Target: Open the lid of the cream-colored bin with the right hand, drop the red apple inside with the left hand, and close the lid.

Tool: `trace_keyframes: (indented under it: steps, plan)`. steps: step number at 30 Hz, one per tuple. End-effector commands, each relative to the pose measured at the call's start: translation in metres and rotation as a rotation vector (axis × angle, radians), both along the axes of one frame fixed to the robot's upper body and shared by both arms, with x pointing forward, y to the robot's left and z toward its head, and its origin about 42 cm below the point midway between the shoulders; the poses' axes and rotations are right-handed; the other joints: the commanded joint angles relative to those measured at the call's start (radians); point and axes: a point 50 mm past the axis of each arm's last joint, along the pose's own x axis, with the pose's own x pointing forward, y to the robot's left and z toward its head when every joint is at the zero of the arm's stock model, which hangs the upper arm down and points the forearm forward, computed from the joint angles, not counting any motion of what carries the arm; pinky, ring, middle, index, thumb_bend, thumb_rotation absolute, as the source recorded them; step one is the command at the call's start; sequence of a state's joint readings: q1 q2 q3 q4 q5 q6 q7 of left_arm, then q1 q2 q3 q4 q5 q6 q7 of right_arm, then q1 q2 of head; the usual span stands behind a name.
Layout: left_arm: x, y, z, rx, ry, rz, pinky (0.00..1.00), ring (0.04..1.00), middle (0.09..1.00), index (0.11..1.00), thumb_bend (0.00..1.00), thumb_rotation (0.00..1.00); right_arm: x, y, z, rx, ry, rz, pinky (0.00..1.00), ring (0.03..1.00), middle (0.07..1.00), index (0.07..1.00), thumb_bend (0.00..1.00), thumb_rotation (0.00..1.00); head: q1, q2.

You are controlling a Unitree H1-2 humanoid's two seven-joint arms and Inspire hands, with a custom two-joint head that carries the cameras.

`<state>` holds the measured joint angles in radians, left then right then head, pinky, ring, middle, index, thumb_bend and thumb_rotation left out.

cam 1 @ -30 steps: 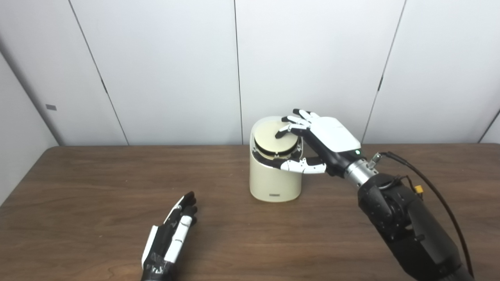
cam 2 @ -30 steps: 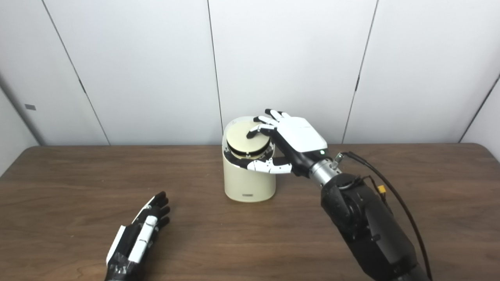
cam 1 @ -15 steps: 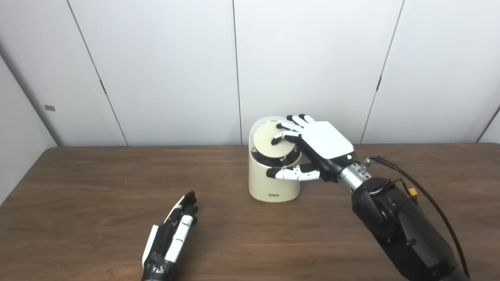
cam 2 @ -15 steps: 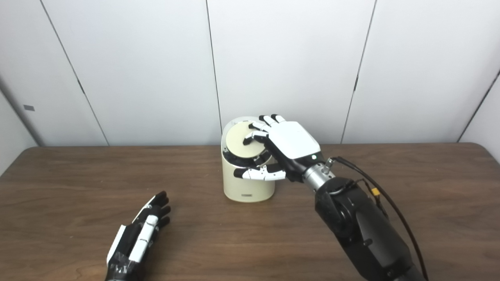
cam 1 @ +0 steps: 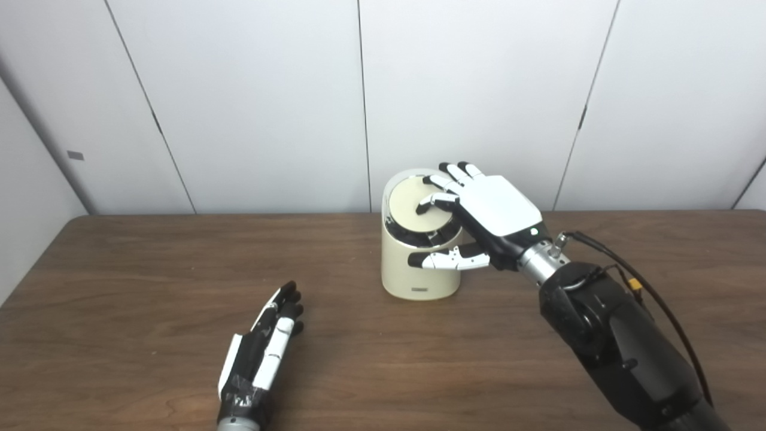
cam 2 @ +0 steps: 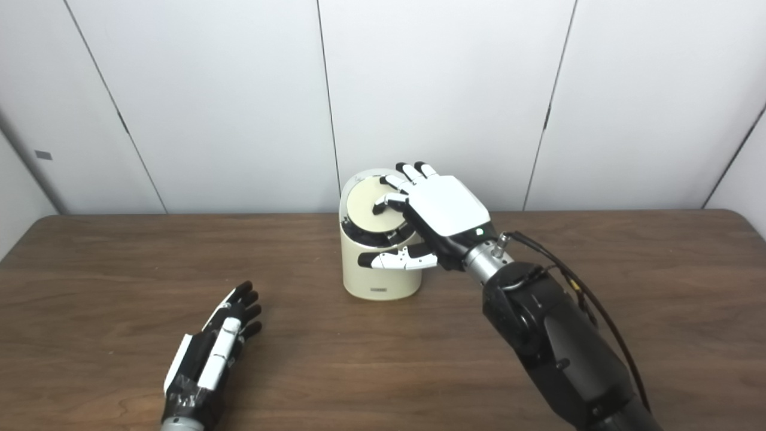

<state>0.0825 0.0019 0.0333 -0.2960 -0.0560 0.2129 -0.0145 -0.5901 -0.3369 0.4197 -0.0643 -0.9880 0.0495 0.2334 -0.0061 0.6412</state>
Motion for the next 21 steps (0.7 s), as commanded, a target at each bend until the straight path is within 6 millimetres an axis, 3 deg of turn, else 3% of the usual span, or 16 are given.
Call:
trace_keyframes:
  steps: [1, 13, 21]
  plan:
    - [0.005, -0.001, 0.018, -0.007, -0.087, 0.000, 0.90, 0.920, 0.930, 0.948, 0.63, 0.76, 0.001, 0.000, 0.003, -0.077, 0.014, 0.000, 1.00, 0.999, 0.933, 0.699, 0.55, 0.99, -0.001, 0.001]
    - [0.006, -0.004, 0.020, -0.027, -0.100, 0.001, 0.90, 0.921, 0.932, 0.948, 0.64, 0.77, 0.007, 0.003, -0.004, -0.099, 0.052, 0.015, 1.00, 1.000, 0.941, 0.674, 0.60, 1.00, 0.003, -0.004]
    - [0.006, -0.003, 0.020, -0.046, -0.092, 0.003, 0.92, 0.935, 0.947, 0.967, 0.62, 0.77, -0.008, 0.002, 0.021, -0.001, -0.007, 0.015, 1.00, 1.000, 0.941, 0.698, 0.57, 1.00, 0.007, -0.009]
